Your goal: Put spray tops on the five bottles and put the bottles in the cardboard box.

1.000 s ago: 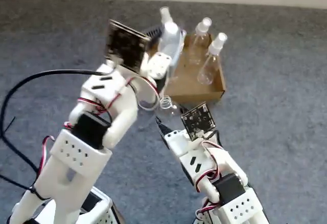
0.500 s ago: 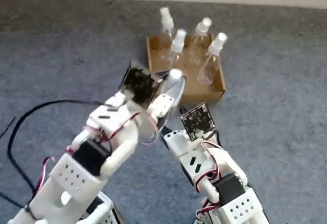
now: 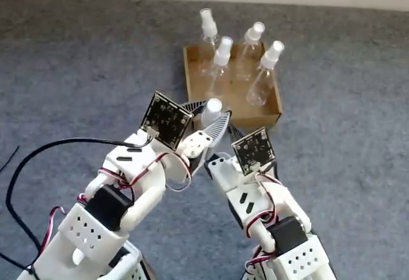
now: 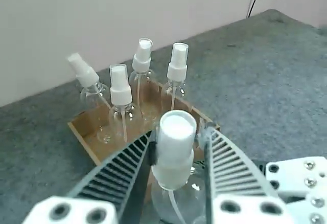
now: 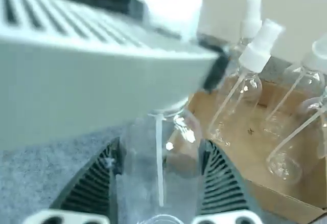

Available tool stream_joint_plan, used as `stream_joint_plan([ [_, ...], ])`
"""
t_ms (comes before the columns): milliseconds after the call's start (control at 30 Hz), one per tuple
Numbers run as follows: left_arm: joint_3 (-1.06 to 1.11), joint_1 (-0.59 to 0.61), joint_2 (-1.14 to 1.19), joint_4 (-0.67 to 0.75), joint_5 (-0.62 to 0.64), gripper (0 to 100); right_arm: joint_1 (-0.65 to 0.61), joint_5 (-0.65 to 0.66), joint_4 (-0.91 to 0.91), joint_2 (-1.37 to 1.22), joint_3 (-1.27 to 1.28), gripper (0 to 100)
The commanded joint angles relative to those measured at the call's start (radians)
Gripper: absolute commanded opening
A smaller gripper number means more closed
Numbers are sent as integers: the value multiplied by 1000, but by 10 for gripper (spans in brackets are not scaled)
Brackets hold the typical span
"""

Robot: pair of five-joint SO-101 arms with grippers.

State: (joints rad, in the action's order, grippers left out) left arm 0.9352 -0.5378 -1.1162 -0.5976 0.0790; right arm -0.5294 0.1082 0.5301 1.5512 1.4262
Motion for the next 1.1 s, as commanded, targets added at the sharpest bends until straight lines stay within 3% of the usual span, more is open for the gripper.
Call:
stream_joint_plan([
  [0, -136, -13, -15, -74, 3, 146, 12, -11, -41, 15, -10, 5],
  [267, -306, 93, -10, -109, 0, 146, 16, -11, -41, 15, -10, 5],
  [767, -108, 102, -8, -101, -91, 146, 15, -9, -27, 73, -44, 4],
  [1067, -113, 93, -8, -101, -91, 146, 12, -5, 159, 288, -64, 4],
])
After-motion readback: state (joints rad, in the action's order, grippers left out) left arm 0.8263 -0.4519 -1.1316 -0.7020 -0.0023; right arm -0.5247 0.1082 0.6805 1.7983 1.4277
